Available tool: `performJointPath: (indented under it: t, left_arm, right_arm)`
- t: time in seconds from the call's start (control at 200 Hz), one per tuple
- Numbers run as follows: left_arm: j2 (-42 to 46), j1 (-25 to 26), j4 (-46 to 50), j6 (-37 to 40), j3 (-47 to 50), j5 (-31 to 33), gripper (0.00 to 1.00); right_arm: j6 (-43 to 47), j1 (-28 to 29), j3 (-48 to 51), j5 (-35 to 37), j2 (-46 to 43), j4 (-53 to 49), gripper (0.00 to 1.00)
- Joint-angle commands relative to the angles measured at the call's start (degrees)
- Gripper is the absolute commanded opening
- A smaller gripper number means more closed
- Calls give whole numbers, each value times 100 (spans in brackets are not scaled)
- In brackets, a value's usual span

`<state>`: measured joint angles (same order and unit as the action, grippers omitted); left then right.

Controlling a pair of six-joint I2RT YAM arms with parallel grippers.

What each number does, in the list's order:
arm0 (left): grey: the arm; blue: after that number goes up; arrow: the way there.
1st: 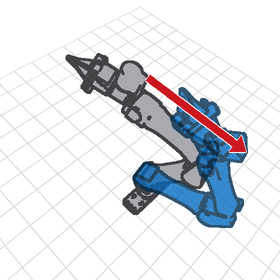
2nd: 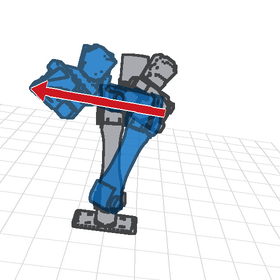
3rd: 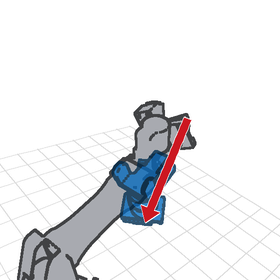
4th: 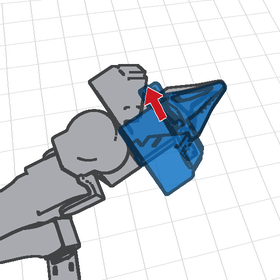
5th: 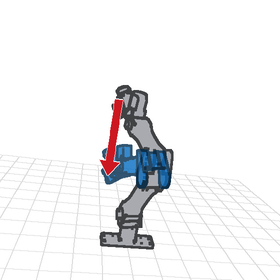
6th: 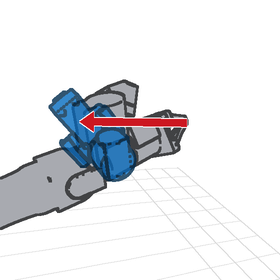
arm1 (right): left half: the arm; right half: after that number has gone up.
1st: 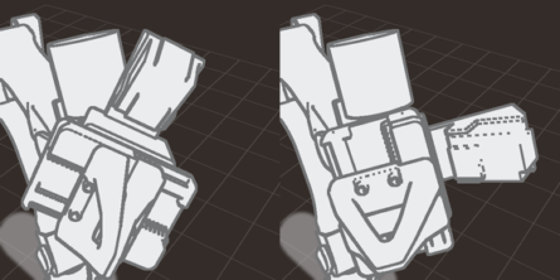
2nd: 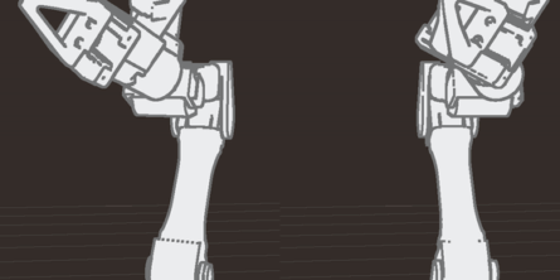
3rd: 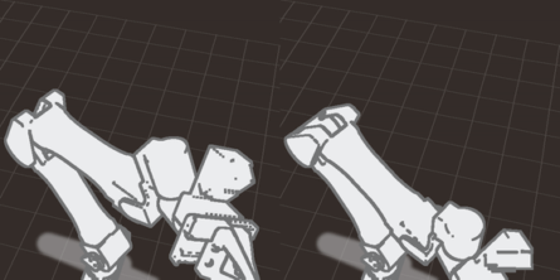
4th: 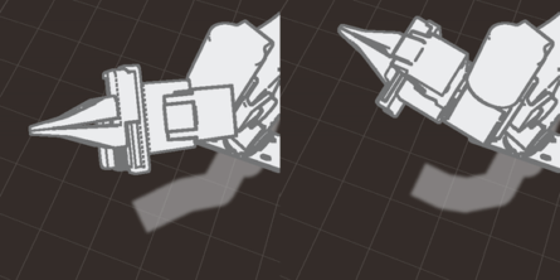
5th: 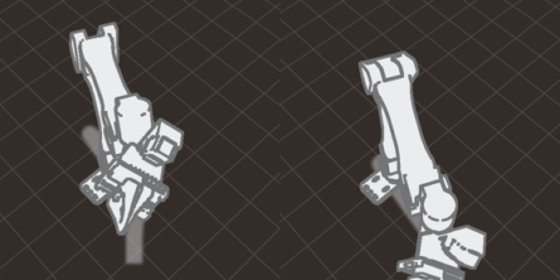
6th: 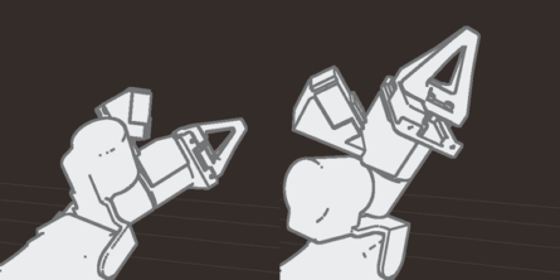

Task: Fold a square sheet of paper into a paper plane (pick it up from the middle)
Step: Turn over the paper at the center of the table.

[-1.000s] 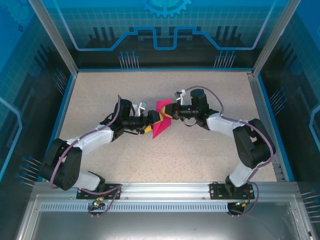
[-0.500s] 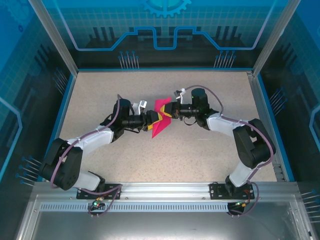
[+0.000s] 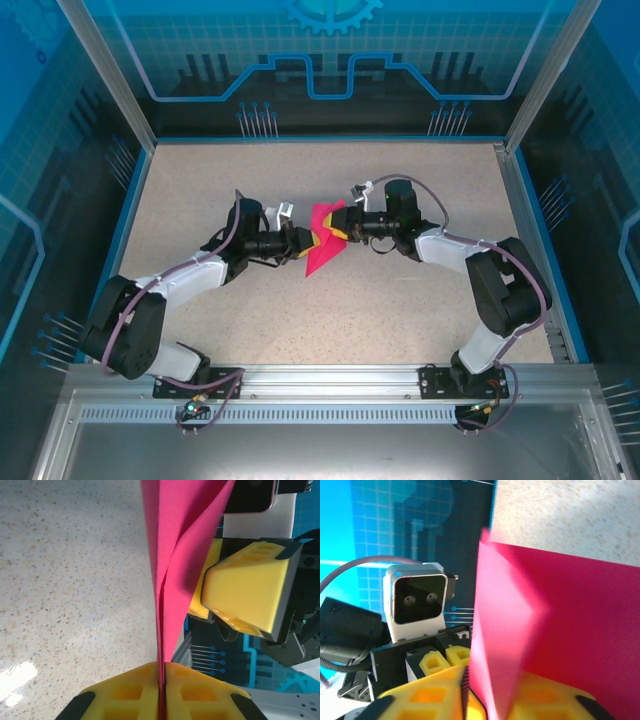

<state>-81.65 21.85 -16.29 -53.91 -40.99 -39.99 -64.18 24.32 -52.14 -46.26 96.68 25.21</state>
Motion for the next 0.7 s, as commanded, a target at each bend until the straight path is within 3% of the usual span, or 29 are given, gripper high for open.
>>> performJointPath:
  t: [0.0,0.16,0.335,0.545,0.695]
  left_arm:
    - [-3,-40,713,473,-192,232,9]
    - [146,-24,2761,1534,-788,1254,8]
    - [78,390,4893,2525,-1689,3506,8]
    - [-464,1034,6318,2715,-2589,6252,8]
    - [-1062,1268,6968,2481,-3030,7418,9]
  right_arm:
    - [633,-92,-89,338,-276,-1094,36]
    - [1605,-120,-297,1517,-809,-2946,59]
    - [2106,-120,-322,2748,-1323,-4000,80]
    - [2216,-86,0,3536,-1853,-4070,95]
    - [2226,-85,64,3771,-1943,-4191,96]
